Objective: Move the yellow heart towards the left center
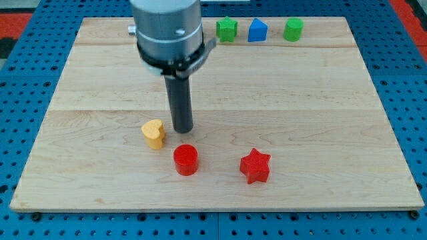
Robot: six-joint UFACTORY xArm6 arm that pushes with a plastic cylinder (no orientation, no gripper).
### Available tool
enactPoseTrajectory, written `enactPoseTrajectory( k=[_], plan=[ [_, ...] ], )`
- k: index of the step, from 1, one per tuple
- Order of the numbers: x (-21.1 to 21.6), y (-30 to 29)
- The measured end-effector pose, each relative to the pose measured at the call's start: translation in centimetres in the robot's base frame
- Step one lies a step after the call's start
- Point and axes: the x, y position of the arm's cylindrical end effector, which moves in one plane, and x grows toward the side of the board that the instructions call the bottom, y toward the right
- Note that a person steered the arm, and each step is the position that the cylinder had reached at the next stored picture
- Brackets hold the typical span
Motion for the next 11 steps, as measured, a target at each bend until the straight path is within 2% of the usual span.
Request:
enactPoseTrajectory(
  k=[3,5,7,11],
  plan=[
    [1.6,-14.9],
    [4.7,-17.0],
    [5.8,-17.8],
    [-7.9,-18.7]
  ],
)
